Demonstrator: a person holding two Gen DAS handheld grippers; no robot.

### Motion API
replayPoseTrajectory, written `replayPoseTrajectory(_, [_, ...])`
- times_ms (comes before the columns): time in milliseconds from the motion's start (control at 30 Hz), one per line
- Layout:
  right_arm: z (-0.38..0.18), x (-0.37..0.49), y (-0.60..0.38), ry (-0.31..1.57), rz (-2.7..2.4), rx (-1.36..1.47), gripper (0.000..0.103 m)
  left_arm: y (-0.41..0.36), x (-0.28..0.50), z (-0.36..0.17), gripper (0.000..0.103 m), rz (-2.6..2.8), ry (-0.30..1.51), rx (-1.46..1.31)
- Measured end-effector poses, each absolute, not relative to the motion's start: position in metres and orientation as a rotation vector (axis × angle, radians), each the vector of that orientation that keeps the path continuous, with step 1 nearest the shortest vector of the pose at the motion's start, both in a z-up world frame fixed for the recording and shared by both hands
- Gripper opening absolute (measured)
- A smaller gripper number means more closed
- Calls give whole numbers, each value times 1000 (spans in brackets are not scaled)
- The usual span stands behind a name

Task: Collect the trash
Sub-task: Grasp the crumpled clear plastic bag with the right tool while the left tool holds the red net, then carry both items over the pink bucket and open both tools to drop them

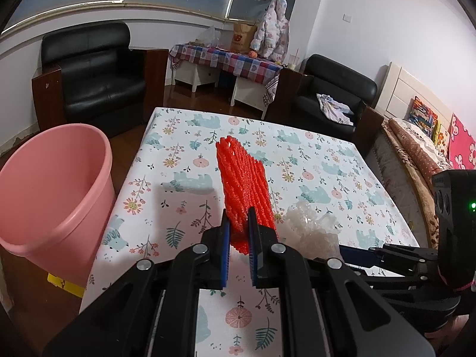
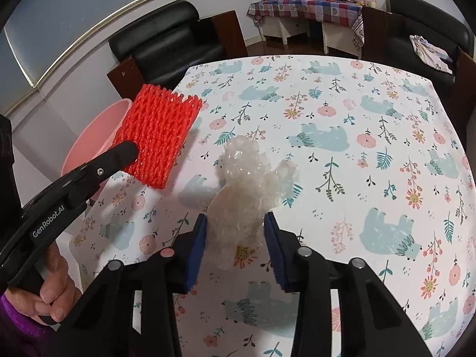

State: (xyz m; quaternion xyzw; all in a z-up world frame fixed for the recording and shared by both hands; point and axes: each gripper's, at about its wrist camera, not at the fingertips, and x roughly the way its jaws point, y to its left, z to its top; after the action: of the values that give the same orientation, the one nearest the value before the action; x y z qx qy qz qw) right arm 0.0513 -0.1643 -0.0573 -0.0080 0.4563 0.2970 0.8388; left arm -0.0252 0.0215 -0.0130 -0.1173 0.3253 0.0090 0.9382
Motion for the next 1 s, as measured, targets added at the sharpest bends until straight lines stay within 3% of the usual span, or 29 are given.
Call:
replayPoseTrajectory(600, [-15, 49, -145, 790, 664, -34, 33, 32, -34, 4, 10, 64, 596, -225])
replayPoseTrajectory(1000, [17, 48, -90, 708, 784, -67, 33, 82, -60, 31, 10, 227, 471, -240])
